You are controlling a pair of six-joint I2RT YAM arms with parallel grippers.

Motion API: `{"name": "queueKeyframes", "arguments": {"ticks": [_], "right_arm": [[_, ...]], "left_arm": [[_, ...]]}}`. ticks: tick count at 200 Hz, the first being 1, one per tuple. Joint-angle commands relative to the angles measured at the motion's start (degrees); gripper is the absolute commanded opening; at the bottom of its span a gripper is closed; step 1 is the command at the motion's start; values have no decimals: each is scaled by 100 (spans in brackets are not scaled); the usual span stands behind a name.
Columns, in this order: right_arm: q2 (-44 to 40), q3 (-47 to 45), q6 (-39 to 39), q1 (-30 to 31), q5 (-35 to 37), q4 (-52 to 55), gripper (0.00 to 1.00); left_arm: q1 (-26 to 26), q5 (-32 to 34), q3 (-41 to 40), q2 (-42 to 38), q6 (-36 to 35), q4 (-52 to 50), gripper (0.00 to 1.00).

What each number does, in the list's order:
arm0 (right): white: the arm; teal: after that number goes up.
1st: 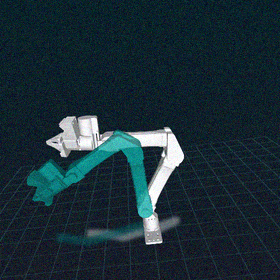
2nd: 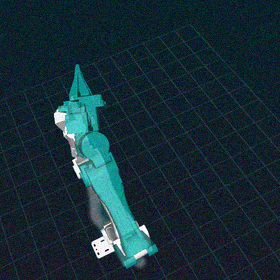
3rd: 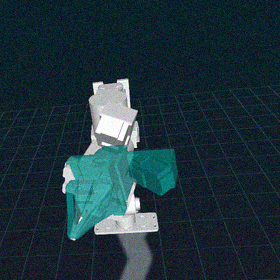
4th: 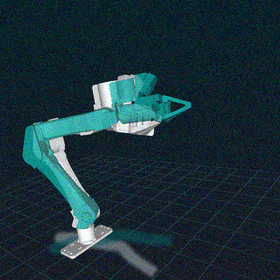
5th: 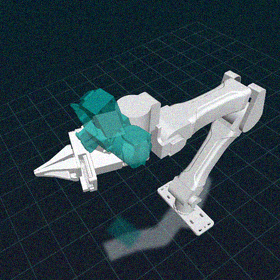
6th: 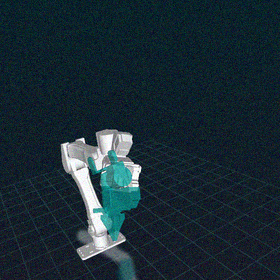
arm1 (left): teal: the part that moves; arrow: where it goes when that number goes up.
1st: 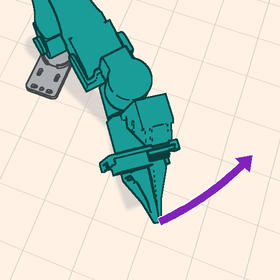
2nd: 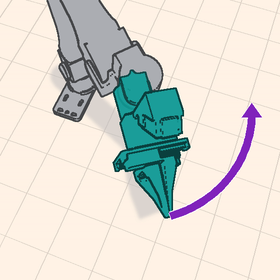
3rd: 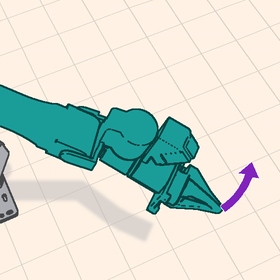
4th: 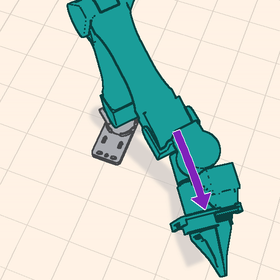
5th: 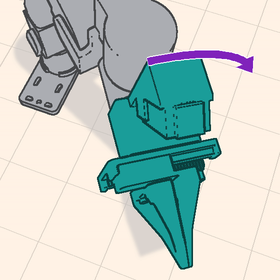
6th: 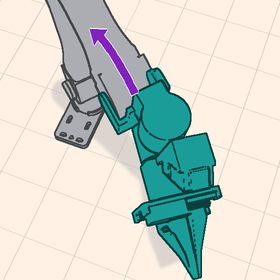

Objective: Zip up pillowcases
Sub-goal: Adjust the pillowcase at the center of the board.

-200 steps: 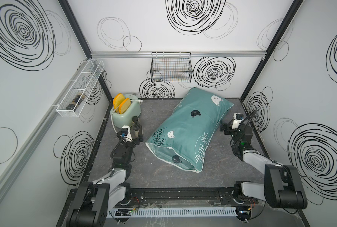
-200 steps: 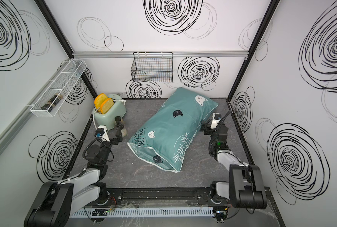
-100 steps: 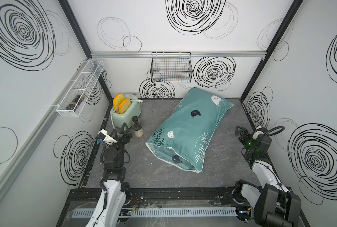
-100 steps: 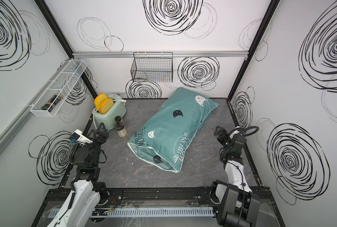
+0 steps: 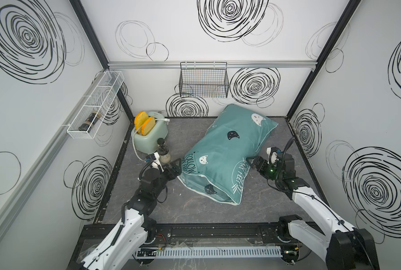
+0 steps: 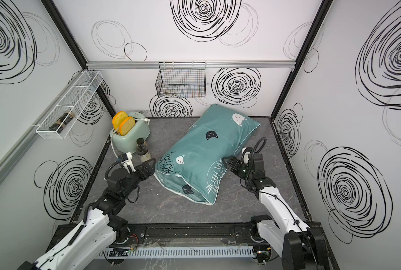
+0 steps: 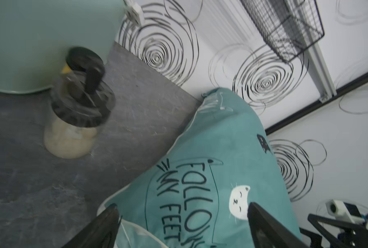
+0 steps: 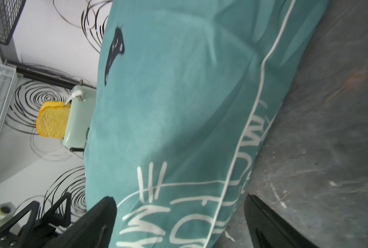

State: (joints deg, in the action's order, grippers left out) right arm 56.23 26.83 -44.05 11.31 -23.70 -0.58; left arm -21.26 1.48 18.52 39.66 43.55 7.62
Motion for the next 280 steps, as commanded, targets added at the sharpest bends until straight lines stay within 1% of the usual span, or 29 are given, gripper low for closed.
{"name": "queueKeyframes", "arguments": {"ticks": [1, 9, 29, 41, 54, 81, 89, 97, 129, 145, 159, 176, 188, 218, 233, 246, 262, 280], "right_arm": [[22, -132, -394, 292, -179, 84, 98], [56, -185, -423, 371, -217, -44, 100], [190, -290, -445, 445, -347, -328, 92], [306, -348, -468, 450, -466, -452, 90], [481, -370, -495, 450, -560, -528, 88], [891, -253, -486, 428, -671, -636, 79], [1011, -232, -478, 380, -728, -679, 76], [1193, -190, -445, 286, -881, -793, 69], [1791, -9, -396, -95, -1203, -1143, 37], [1979, 125, -323, -205, -1218, -1278, 30], [2103, 291, -209, -244, -1168, -1311, 27], [2273, 514, -87, -310, -1138, -1367, 19], [2419, 770, 45, -394, -1128, -1228, 17], [2917, 1402, 520, -679, -934, -805, 17], [3142, 1593, 613, -868, -1074, -765, 16], [3258, 1682, 636, -893, -1164, -752, 16], [3203, 1618, 626, -834, -1259, -831, 18], [2988, 1501, 654, -741, -1113, -744, 23]], "left_arm": [[-743, 329, 355, 295, -16, 68, 96], [-1060, 444, 405, 418, -63, 135, 96], [-1785, 736, 546, 724, -300, 336, 96], [-2164, 922, 711, 938, -408, 344, 96], [-2470, 1022, 906, 1186, -533, 340, 96], [-2874, 1074, 1176, 1620, -748, 466, 96], [-2960, 1065, 1205, 1732, -826, 567, 97], [-3010, 1049, 1252, 1839, -861, 639, 96], [-3086, 908, 1506, 2276, -913, 702, 96], [-3095, 896, 1578, 2459, -961, 743, 96], [-3095, 875, 1648, 2591, -1006, 772, 96], [-3095, 862, 1731, 2716, -1032, 810, 96], [-3096, 834, 1785, 2807, -1041, 848, 96], [-3139, 852, 1896, 2931, -1083, 906, 96], [-3152, 854, 1909, 2959, -1103, 950, 96], [-3163, 876, 1894, 2973, -1120, 965, 96], [-3204, 907, 1858, 2948, -1183, 1005, 96], [-3307, 1025, 1839, 2900, -1303, 971, 96]]}}
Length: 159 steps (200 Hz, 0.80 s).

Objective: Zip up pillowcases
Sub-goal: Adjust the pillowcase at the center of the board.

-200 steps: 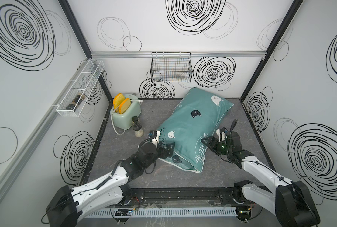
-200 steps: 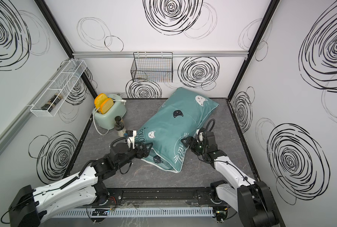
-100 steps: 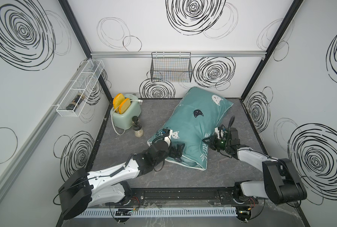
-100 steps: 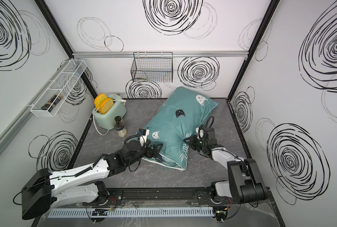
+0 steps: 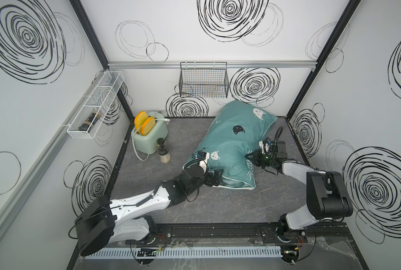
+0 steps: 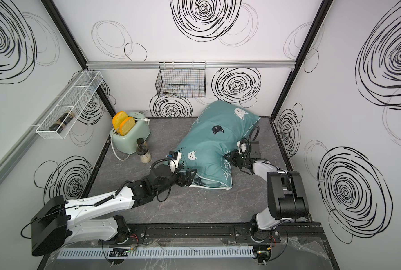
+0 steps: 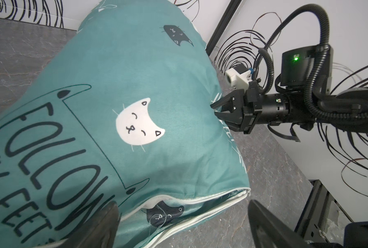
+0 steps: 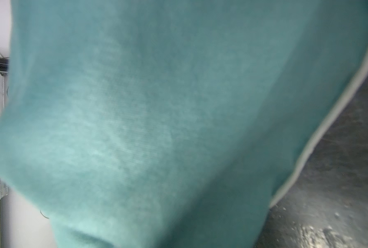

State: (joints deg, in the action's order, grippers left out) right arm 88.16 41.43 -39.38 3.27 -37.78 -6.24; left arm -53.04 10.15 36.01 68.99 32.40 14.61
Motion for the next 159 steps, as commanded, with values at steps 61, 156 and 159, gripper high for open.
{"name": "queueKeyframes", "arguments": {"ticks": [61, 156, 159], "right_arm": [[-1141, -225, 292, 183, 457, 603, 51], [-2857, -447, 580, 113, 892, 2987, 79], [-2930, -458, 572, 106, 895, 3074, 80]], "left_arm": [[-568, 581, 66, -268, -481, 88, 96], [-1484, 1082, -392, -1079, -762, -101, 96], [-1526, 1099, -415, -1103, -885, -85, 96]]}}
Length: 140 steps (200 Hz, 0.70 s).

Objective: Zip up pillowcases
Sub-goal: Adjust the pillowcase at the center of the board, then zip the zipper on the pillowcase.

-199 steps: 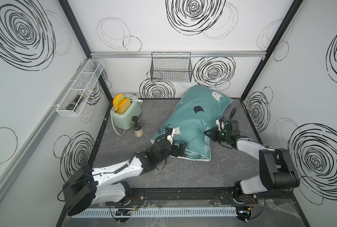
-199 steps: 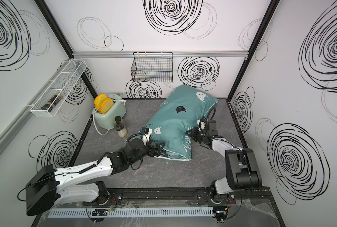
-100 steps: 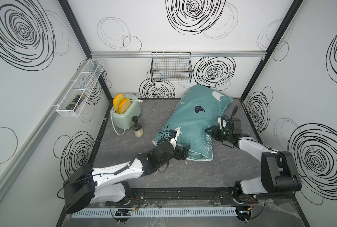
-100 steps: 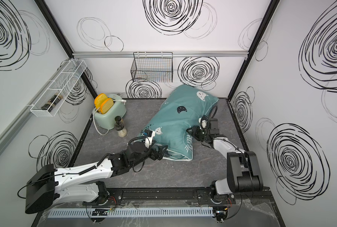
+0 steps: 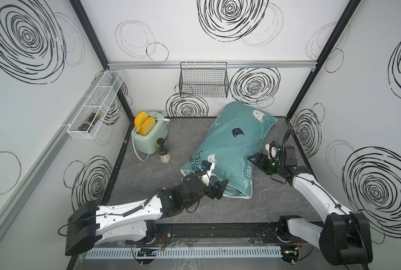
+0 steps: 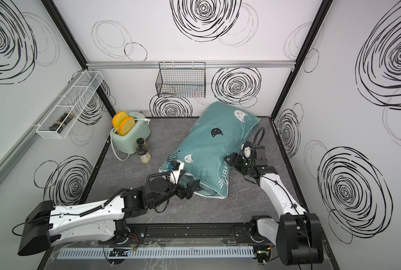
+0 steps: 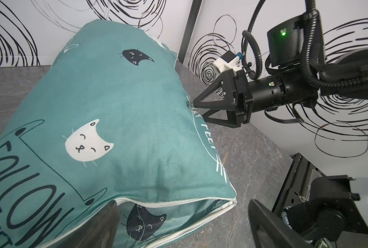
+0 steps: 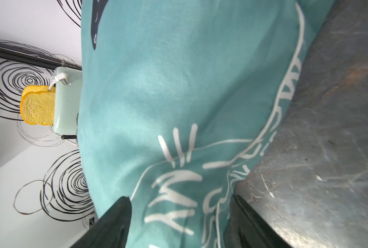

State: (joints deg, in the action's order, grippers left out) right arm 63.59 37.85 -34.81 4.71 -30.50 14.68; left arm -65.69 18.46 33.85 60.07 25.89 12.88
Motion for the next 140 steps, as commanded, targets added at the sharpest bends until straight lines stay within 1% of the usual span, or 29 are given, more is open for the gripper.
{"name": "queueKeyframes", "arguments": {"ticks": [1, 28, 45, 54, 64, 75, 85, 96, 118, 140], "right_arm": [[-489, -105, 115, -39, 163, 1005, 80], [-1055, -308, 84, -48, 22, 1659, 84], [-1392, -460, 36, -39, -107, 2072, 84], [-1594, -587, -38, -38, -269, 2207, 82], [-1830, -762, -152, -30, -426, 2301, 80], [-2067, -1020, -276, -11, -662, 2235, 77], [-2265, -1268, -441, -10, -851, 2115, 72], [-2423, -1507, -597, -5, -1036, 1917, 65], [-2519, -1744, -674, -5, -1167, 1770, 58], [-2470, -2043, -838, -5, -1486, 1504, 50]], "left_arm": [[-278, 266, -209, -222, -251, 103, 96], [-689, 466, -414, -371, -442, 310, 96], [-869, 488, -552, -358, -416, 506, 97], [-948, 475, -604, -289, -384, 633, 98], [-1078, 487, -656, -182, -391, 802, 100], [-1228, 574, -684, -27, -408, 980, 99], [-1347, 628, -686, 154, -422, 1157, 98], [-1468, 649, -665, 370, -474, 1391, 97], [-1685, 724, -502, 872, -569, 1689, 94], [-1745, 586, -337, 1316, -552, 1929, 87]]}}
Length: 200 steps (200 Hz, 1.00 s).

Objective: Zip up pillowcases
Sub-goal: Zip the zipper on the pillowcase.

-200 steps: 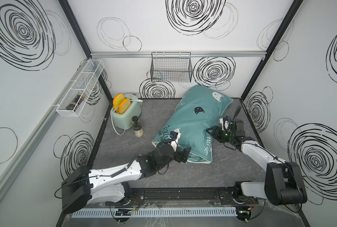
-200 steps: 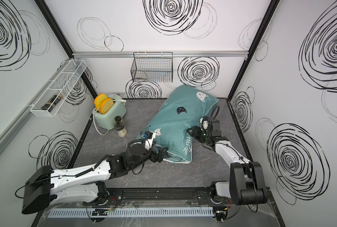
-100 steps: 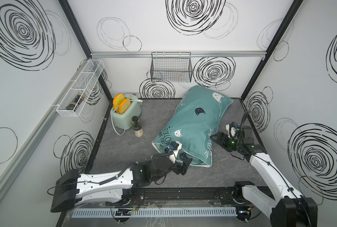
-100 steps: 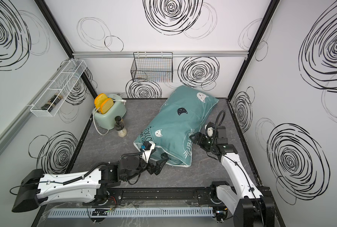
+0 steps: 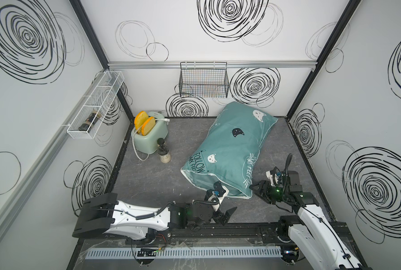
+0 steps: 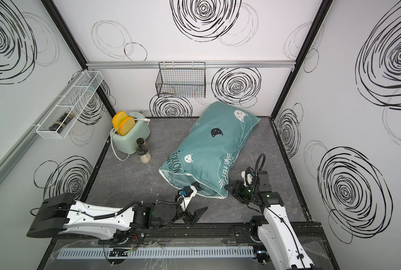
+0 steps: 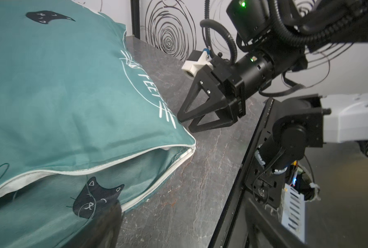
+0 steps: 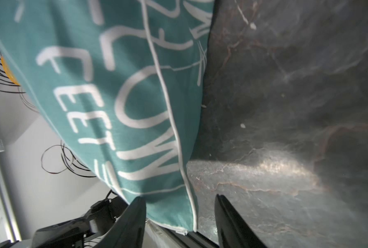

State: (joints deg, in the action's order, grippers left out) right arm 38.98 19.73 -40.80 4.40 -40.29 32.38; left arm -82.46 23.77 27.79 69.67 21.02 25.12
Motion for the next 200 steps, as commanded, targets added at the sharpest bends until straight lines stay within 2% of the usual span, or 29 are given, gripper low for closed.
{"name": "queueKeyframes", "arguments": {"ticks": [1, 24, 84, 116, 163, 200], "right_arm": [[-4, -243, -250, 28, -524, -280, 50], [57, -234, -232, 44, -560, -290, 40], [-5, -382, -269, 47, -772, -506, 23], [-59, -328, -223, 53, -841, -477, 11], [-225, -273, -225, 131, -772, -499, 4], [-233, -237, -233, 266, -688, -506, 1]], "left_arm": [[-69, 48, 278, 373, -64, 709, 87], [-76, -73, 419, 739, -35, 818, 82], [-52, -218, 612, 1418, 102, 1161, 70], [153, -647, 657, 1718, 263, 1281, 62], [233, -759, 778, 2179, 49, 1663, 55], [413, -821, 918, 2534, -117, 1975, 46]]}}
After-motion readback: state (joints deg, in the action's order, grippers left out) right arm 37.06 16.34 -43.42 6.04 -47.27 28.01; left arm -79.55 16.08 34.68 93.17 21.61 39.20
